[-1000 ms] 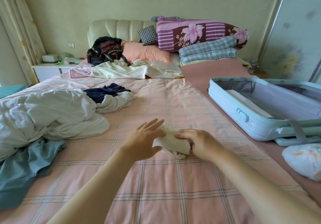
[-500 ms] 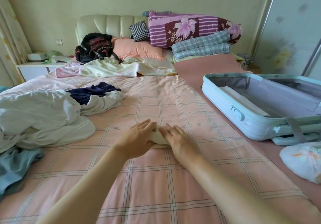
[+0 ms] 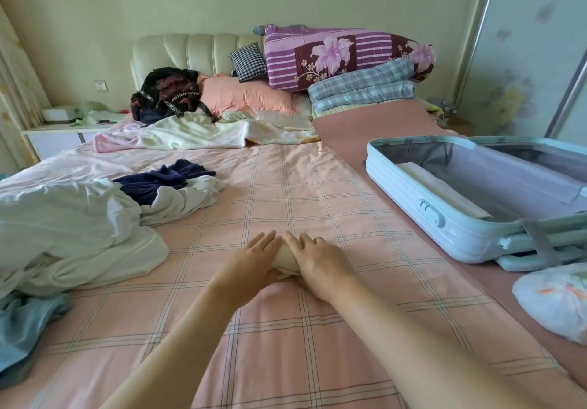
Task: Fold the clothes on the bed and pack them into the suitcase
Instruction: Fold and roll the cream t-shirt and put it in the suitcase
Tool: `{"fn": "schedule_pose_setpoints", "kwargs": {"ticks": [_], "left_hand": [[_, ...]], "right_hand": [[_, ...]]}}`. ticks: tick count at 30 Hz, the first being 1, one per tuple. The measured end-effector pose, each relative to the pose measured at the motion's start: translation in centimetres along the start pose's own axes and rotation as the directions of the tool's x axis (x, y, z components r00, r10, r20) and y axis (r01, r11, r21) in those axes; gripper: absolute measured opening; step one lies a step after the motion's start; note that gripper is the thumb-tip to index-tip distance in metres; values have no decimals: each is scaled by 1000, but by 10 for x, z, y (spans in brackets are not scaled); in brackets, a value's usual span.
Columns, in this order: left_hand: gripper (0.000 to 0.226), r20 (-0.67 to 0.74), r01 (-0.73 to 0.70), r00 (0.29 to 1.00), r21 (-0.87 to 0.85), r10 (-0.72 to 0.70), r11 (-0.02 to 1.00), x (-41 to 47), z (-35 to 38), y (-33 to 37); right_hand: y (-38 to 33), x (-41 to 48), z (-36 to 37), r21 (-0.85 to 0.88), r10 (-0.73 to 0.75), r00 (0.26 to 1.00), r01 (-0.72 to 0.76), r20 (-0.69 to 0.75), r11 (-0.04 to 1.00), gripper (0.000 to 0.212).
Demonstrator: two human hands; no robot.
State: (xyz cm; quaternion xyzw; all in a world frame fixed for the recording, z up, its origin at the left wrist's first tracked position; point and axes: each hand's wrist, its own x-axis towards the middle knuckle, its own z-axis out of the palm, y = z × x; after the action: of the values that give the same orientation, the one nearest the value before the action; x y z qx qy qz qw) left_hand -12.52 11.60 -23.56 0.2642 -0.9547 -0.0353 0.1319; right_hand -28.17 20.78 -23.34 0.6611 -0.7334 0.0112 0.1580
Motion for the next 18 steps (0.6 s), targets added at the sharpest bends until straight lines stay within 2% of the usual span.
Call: {"fn": "schedule_pose_setpoints", "kwargs": {"ticks": [3,5,7,10,12,16,18], "left_hand": [[73,-102,-77,992,-6,76,997,-6,-5,2],[72,-149,-132,981,-49,124,990,-5,-10,8],[67,-201,-174,967,-61,159,983,7,-19,26],[54,-262,-223,942,-12,212,975,42,-43,62],[51,-271,-273,926,-4,261,962,72,-61,90],[48,-322,-344,888,10,329,939,136,-89,152],[53,-343,-354,879,0,332,935,168,-93,183]], "right_hand": [[14,-6,-6,-43,-81,996,79,-35,996,68],[31,-12,-21,-19,-109,994,109,3,994,63],[55,-20,-38,10,-100,995,100,12,995,53],[93,-33,-63,-6,-44,995,44,-88,999,50],[126,-44,-78,-15,4,990,-6,-139,1000,54],[206,-59,-105,-68,29,964,-49,-265,996,82],[247,-66,-111,-121,71,953,-111,-296,986,84]]}}
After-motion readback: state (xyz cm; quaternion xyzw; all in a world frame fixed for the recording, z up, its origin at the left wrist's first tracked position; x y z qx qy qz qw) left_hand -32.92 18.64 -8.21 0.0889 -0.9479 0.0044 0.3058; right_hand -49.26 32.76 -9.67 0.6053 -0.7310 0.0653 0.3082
